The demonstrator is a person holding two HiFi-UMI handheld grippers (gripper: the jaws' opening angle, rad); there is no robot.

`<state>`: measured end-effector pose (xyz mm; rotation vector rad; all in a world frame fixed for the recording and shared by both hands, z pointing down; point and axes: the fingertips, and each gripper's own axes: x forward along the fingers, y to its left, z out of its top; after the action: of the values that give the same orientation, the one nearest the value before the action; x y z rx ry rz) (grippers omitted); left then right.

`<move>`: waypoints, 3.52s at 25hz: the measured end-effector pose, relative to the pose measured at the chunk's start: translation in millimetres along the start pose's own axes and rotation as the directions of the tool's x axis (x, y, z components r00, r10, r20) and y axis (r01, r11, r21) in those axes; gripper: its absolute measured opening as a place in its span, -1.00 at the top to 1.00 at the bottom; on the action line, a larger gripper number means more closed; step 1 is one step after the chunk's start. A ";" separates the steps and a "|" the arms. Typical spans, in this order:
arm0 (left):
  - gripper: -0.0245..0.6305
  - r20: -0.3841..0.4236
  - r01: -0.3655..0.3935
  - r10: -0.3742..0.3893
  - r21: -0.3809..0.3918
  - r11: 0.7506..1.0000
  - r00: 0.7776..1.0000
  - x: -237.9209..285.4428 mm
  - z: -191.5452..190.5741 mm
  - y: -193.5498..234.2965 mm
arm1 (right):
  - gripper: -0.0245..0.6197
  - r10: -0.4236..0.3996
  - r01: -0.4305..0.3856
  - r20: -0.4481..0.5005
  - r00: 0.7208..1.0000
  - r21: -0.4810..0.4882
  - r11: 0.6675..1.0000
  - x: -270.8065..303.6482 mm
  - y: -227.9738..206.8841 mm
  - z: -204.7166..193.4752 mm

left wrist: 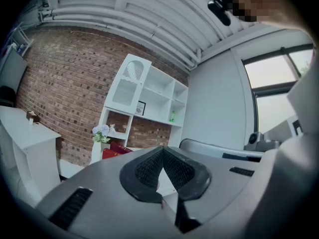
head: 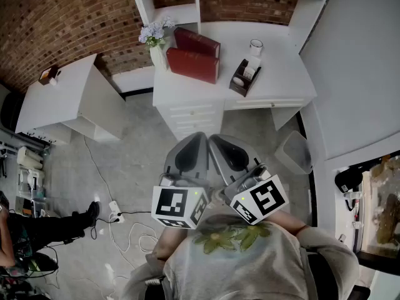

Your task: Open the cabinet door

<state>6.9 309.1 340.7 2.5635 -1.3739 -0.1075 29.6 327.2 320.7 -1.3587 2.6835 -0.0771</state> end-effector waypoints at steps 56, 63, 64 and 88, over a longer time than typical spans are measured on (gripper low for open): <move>0.89 -0.048 -0.188 0.189 0.042 0.981 0.981 151.0 24.5 185.9 | 0.84 0.178 -0.177 -0.006 0.984 0.091 0.980 225.8 -87.3 -36.9; 0.89 -0.096 -0.168 0.173 0.057 0.984 0.980 187.8 27.1 202.9 | 0.84 0.179 -0.176 -0.017 0.984 0.097 0.979 256.1 -115.1 -37.9; 0.89 -0.092 -0.166 0.171 0.063 0.984 0.981 193.6 28.5 204.2 | 0.84 0.176 -0.173 -0.017 0.984 0.097 0.980 259.1 -119.8 -38.0; 0.89 -0.076 -0.110 0.118 0.093 0.989 0.990 297.2 46.5 219.0 | 0.84 0.174 -0.175 0.017 0.985 0.049 0.983 315.1 -213.1 -19.6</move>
<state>-13.3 -61.9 360.4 2.5220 -1.5227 0.0784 12.6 -53.1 332.5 -1.1008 2.7570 -0.1169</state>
